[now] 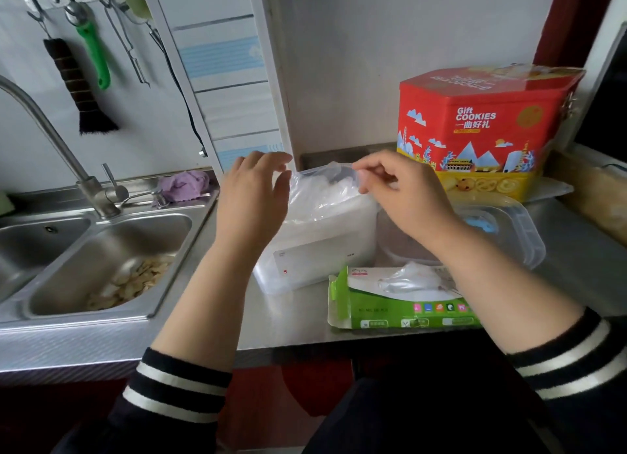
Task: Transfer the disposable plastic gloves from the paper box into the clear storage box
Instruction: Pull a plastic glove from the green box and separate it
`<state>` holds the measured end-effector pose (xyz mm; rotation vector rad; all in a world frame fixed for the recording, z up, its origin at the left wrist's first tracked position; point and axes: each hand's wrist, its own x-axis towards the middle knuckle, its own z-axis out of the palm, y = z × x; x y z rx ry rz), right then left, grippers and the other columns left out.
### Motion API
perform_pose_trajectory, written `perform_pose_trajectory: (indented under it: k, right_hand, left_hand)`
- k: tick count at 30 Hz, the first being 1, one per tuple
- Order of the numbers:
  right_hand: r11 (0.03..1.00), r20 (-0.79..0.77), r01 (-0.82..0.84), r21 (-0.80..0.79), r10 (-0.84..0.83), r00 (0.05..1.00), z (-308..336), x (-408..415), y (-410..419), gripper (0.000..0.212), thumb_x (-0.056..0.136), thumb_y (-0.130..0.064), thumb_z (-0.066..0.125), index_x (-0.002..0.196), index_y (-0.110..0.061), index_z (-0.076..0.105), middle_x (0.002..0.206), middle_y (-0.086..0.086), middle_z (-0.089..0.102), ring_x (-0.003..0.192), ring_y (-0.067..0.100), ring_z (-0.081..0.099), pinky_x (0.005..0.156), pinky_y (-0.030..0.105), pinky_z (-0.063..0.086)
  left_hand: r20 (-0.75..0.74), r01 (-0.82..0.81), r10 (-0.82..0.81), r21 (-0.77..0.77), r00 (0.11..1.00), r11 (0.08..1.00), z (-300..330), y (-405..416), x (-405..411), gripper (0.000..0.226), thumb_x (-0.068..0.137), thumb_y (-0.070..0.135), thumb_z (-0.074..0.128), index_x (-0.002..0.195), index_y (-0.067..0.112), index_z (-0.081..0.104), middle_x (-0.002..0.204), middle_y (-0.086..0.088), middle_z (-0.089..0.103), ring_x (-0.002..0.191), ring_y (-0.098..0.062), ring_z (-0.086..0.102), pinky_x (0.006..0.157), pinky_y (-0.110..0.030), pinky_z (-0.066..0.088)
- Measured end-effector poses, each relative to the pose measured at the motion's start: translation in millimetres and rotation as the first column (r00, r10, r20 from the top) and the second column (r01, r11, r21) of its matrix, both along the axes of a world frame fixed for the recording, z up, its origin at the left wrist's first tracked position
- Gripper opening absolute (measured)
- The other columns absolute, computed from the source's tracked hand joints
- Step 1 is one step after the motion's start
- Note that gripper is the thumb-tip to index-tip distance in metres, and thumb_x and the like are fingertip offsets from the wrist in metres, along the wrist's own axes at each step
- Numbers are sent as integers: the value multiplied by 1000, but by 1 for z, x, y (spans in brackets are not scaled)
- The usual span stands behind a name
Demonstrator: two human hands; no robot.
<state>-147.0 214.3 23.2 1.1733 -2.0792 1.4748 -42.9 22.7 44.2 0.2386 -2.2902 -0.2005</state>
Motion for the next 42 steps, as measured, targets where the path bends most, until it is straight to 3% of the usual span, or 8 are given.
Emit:
perform_pose_trajectory:
  k: [4, 7, 9, 15, 21, 24, 28, 42]
  right_hand:
    - [962, 240, -53, 267, -13, 971, -20, 18, 37, 13, 87, -37, 66, 79, -26, 66, 69, -11, 66, 69, 8, 63, 72, 34, 52]
    - [769, 407, -196, 609, -90, 909, -42, 24, 58, 45, 66, -65, 71, 97, -34, 65, 96, -17, 67, 92, 7, 62, 87, 34, 51]
    - [696, 375, -204, 689, -102, 921, -56, 28, 64, 38, 73, -52, 75, 105, -35, 65, 107, -13, 64, 98, 9, 60, 89, 32, 49]
    - [919, 303, 16, 393, -146, 942, -82, 37, 62, 16, 79, -20, 77, 73, -33, 69, 94, -16, 61, 93, 6, 61, 84, 25, 47]
    - [996, 464, 77, 49, -91, 881, -95, 30, 62, 21, 81, -11, 75, 71, -27, 67, 100, -8, 68, 90, 9, 64, 92, 34, 51]
    - [986, 458, -8, 168, -71, 886, -91, 35, 64, 15, 80, -18, 76, 76, -28, 67, 125, -9, 59, 108, 2, 55, 88, 5, 39]
    - [893, 315, 20, 451, -180, 932, -97, 40, 65, 13, 82, -28, 74, 94, -31, 71, 139, -14, 48, 127, 7, 43, 97, 20, 30]
    - [995, 603, 81, 59, -100, 791, -89, 40, 65, 14, 85, -22, 72, 75, -32, 69, 87, -8, 70, 80, 6, 62, 72, 25, 49]
  left_hand:
    - [-252, 294, -282, 10, 926, 956, -32, 61, 13, 21, 95, 16, 51, 107, 9, 67, 91, -2, 67, 82, -21, 63, 70, -33, 49]
    - [-30, 400, -399, 113, 916, 910, -66, 87, 14, 36, 96, 37, 47, 118, 13, 62, 98, 2, 66, 90, -16, 60, 75, -33, 48]
    - [167, 383, -438, 283, 883, 879, -87, 94, 12, 58, 88, 58, 44, 130, 18, 52, 111, 6, 66, 102, -10, 57, 84, -27, 45]
    - [236, 347, -504, 488, 831, 801, -129, 99, 6, 70, 74, 49, 78, 131, 18, 51, 120, 15, 62, 112, -6, 55, 91, -12, 38]
    - [245, 338, -475, 442, 845, 831, -135, 98, 4, 57, 74, 51, 76, 121, 23, 59, 117, 14, 63, 112, -6, 55, 97, -30, 44]
    - [220, 348, -485, 462, 846, 816, -134, 99, 6, 63, 73, 51, 77, 124, 22, 57, 118, 17, 62, 112, -6, 55, 96, -27, 44]
    - [219, 361, -504, 473, 835, 804, -131, 101, 7, 81, 66, 49, 83, 134, 21, 49, 119, 18, 60, 114, -5, 53, 95, -20, 40]
    - [235, 342, -470, 432, 851, 834, -128, 105, 11, 84, 62, 57, 81, 131, 20, 50, 121, 11, 62, 114, -8, 54, 96, -22, 38]
